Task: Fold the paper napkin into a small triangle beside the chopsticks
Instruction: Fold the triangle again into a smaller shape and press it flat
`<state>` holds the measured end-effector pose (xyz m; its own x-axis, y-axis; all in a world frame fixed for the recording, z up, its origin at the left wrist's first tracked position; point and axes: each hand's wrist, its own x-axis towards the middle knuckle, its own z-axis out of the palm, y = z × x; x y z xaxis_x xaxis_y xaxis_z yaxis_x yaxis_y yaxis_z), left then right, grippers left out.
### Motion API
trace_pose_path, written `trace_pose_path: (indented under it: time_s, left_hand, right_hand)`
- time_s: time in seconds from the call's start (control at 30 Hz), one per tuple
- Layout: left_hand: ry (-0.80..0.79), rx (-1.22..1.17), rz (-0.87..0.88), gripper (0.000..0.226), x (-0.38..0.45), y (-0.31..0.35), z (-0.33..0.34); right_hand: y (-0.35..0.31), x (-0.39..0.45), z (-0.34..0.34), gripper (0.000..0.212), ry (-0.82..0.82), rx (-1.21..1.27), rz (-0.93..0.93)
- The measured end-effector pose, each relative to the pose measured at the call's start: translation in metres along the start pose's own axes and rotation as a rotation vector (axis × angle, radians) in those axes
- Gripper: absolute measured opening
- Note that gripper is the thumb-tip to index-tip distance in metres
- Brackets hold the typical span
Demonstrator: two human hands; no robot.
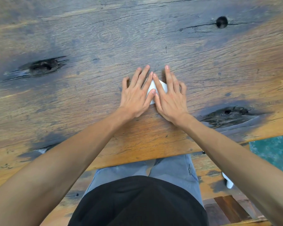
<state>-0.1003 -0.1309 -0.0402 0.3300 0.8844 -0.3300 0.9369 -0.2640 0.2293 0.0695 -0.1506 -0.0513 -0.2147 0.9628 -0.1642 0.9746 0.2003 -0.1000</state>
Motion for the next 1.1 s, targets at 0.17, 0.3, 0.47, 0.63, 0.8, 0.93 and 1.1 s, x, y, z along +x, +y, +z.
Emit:
trace_pose_path:
  time_s: [0.17, 0.3, 0.47, 0.63, 0.8, 0.93, 1.1]
  left_hand:
    - [-0.003, 0.012, -0.007, 0.062, -0.001, -0.002, 0.004]
    - [-0.016, 0.008, -0.022, 0.062, 0.000, 0.000, 0.007]
    - [-0.013, -0.015, -0.012, 0.063, 0.000, 0.002, 0.005]
    - [0.036, -0.049, 0.073, 0.064, -0.003, 0.012, 0.010]
    - [0.013, -0.009, 0.092, 0.065, -0.009, 0.016, 0.027]
    - [0.053, -0.005, 0.108, 0.064, -0.009, 0.013, 0.032]
    - [0.073, -0.019, 0.115, 0.065, -0.016, 0.005, 0.034]
  right_hand:
    - [0.008, -0.012, 0.009, 0.061, -0.015, -0.013, 0.025]
    - [0.033, -0.043, 0.012, 0.061, -0.031, -0.056, 0.064]
    - [0.057, -0.080, 0.001, 0.059, -0.080, -0.060, 0.197]
    - [0.036, -0.049, -0.009, 0.059, 0.051, 0.030, 0.017]
    - [0.025, -0.016, 0.001, 0.061, -0.041, 0.065, -0.213]
    - [0.034, -0.015, 0.011, 0.063, -0.059, 0.049, -0.266]
    - [0.034, -0.015, 0.014, 0.064, -0.037, 0.049, -0.274]
